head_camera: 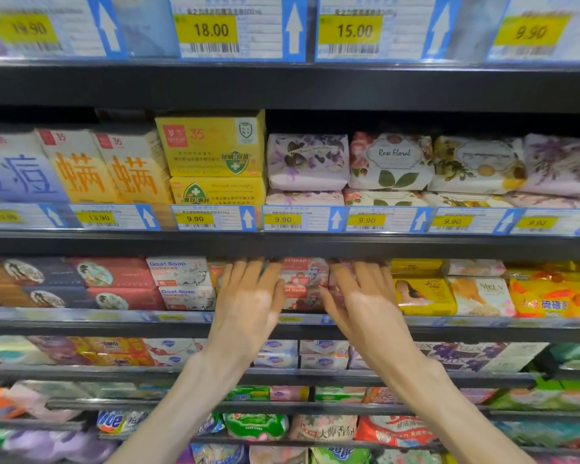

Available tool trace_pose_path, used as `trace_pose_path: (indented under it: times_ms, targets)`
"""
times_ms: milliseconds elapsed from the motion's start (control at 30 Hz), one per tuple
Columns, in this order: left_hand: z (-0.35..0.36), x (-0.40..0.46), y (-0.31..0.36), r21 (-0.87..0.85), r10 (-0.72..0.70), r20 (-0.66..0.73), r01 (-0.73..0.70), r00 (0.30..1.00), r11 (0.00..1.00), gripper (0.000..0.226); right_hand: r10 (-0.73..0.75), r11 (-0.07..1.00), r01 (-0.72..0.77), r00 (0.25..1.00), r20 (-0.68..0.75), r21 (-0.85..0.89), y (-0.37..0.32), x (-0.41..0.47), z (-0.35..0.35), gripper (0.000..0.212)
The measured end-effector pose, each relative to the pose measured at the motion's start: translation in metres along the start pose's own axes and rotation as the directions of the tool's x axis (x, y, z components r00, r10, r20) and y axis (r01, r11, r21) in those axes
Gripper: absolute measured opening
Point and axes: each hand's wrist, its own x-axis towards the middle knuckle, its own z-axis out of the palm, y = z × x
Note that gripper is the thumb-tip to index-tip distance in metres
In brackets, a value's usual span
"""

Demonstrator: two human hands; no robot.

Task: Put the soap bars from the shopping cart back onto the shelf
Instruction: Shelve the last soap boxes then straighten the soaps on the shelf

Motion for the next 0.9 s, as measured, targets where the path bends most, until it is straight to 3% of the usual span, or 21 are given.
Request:
trace_pose_path:
  times_ms: [100,200,267,467,633,767,900]
  targets:
    - [-0.004,0.014,-0.003,0.081,-0.055,0.097,0.047,0.994,0.996,0.022,0.047,0.994,-0.044,0.998,0.029,-0.098,-0.002,0.016,0.008,0.029]
    - [-0.012,0.028,0.005,0.142,-0.188,0.306,0.151,0.933,0.978,0.033,0.197,0.967,-0.158,0.961,0.194,-0.200,-0.004,0.035,0.010,0.028]
    - [-0.012,0.034,0.007,0.178,-0.233,0.349,0.180,0.908,0.967,0.035,0.214,0.962,-0.164,0.949,0.230,-0.218,-0.003,0.040,0.013,0.029]
    - [-0.014,0.029,0.005,0.144,-0.191,0.334,0.150,0.923,0.978,0.038,0.196,0.966,-0.162,0.967,0.161,-0.202,0.000,0.038,0.014,0.023]
    - [-0.012,0.033,0.003,0.166,-0.245,0.435,0.190,0.866,0.968,0.042,0.189,0.963,-0.161,0.976,0.113,-0.216,-0.005,0.038,0.007,0.029]
    - [-0.014,0.032,0.004,0.162,-0.232,0.443,0.177,0.866,0.971,0.041,0.159,0.967,-0.130,0.980,0.117,-0.218,-0.005,0.038,0.004,0.032]
    - [-0.005,0.021,0.001,0.090,-0.106,0.231,0.088,0.967,0.992,0.038,0.146,0.971,-0.136,0.989,0.038,-0.195,0.001,0.029,0.001,0.045]
